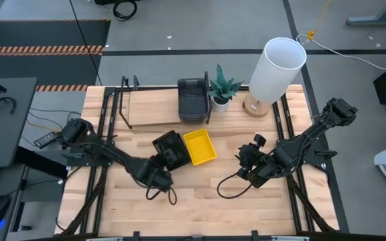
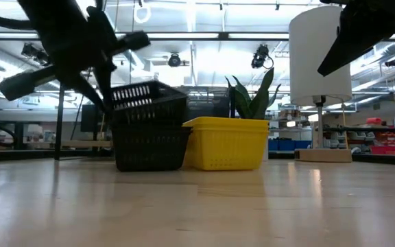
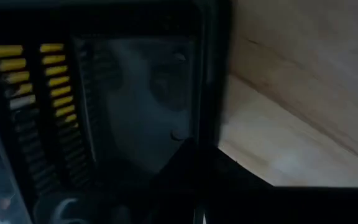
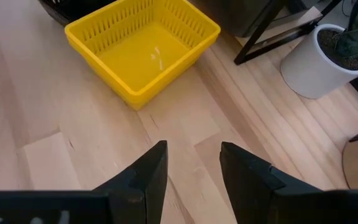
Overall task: Stack baskets on shelf by color
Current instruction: Stack the left black bin into the stacked black bins, then put the stacked black bins on the shelf
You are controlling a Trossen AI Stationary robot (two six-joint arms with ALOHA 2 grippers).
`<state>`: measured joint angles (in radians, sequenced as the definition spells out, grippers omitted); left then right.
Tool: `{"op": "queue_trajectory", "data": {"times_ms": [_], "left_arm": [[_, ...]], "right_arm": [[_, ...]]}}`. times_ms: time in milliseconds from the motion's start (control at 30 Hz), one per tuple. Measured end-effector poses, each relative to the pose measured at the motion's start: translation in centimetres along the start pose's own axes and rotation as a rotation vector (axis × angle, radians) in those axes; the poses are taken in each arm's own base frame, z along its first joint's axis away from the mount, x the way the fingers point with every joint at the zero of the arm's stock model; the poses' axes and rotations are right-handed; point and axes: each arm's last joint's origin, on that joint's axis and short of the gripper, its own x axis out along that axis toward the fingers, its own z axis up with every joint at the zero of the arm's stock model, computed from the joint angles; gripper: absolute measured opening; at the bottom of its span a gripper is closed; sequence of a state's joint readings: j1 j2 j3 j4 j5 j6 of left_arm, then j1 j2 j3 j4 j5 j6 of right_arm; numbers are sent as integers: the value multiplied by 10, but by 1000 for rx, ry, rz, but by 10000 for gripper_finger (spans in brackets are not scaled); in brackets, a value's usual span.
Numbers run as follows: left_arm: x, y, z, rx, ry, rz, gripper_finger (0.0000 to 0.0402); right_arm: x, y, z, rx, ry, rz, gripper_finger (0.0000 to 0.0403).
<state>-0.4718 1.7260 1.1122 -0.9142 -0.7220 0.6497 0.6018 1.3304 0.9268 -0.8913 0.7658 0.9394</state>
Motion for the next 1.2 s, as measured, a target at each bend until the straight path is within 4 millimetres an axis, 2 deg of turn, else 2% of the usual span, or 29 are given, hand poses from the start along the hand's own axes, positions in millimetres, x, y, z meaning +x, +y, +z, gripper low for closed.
{"op": "queue_trajectory", "data": {"times_ms": [200, 400, 767, 967, 1100, 1200], "left_arm": [[7, 3, 0, 47, -129, -155, 7], [11, 8, 0, -17, -179, -183, 16], [6, 13, 4, -93, -200, -172, 138], [-10, 34, 6, -209, -230, -127, 177], [-21, 47, 8, -317, -288, -131, 176], [-25, 55, 12, -486, -365, -156, 168]], "right_arm": [[0, 0, 0, 0, 0, 0, 153], [0, 0, 0, 0, 0, 0, 153], [0, 0, 0, 0, 0, 0, 153], [0, 0, 0, 1, 0, 0, 153], [0, 0, 0, 2, -1, 2, 153], [0, 1, 0, 5, -3, 5, 153]]}}
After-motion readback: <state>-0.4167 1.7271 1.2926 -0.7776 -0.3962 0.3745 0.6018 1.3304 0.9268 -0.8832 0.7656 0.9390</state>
